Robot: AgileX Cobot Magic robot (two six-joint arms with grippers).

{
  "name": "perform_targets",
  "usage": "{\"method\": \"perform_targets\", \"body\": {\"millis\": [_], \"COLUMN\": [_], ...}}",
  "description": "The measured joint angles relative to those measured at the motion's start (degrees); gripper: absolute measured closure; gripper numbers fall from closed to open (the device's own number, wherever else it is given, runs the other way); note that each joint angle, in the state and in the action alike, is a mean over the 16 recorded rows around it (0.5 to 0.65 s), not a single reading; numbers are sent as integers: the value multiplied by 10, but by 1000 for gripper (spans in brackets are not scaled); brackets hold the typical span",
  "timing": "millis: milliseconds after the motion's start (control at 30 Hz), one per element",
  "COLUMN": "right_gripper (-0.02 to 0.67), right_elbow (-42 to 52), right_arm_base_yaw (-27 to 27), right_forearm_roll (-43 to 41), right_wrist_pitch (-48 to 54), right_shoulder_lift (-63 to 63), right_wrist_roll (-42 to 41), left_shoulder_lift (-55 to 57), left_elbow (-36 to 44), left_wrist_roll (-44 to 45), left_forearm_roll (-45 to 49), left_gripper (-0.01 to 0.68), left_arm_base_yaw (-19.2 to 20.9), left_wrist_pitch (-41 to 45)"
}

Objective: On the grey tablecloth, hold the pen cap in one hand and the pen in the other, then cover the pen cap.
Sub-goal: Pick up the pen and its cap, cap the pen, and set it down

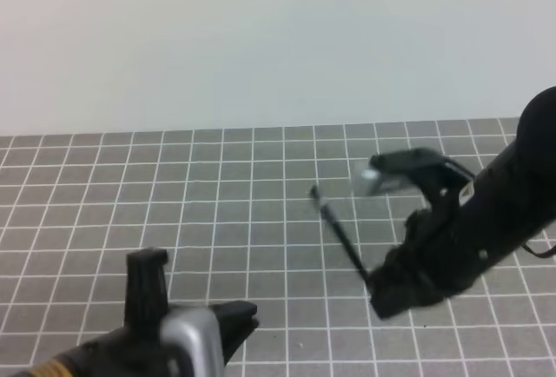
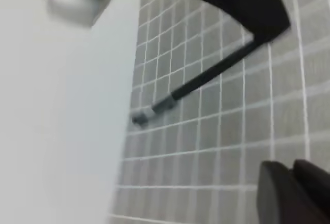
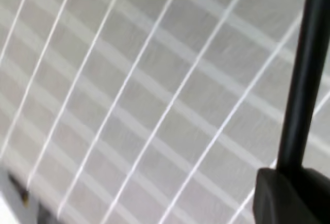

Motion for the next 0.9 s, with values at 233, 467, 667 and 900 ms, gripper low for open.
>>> {"method": "perform_targets", "body": {"millis": [233, 467, 667, 900], "right_gripper": [652, 652, 652, 652], "right_elbow": [0, 0, 0, 0], "right_arm_base_yaw": [-35, -42, -42, -44], "right_forearm_roll": [28, 44, 49, 52], "right_wrist_pitch": [-57, -86, -102, -120], "right_shoulder_lift": [64, 130, 160, 169], "right_wrist_roll": [65, 106, 126, 141], "left_shoulder_lift": [6, 14, 15, 15], "left_elbow": [0, 0, 0, 0], "left_wrist_roll": [-67, -94, -92, -89], "left_forearm_roll": [-136, -266, -316, -330], "left_gripper": [660, 670, 671, 672], "left_arm_base_yaw": [24, 72, 105, 115], "left_wrist_pitch": [-46, -73, -77, -82]}}
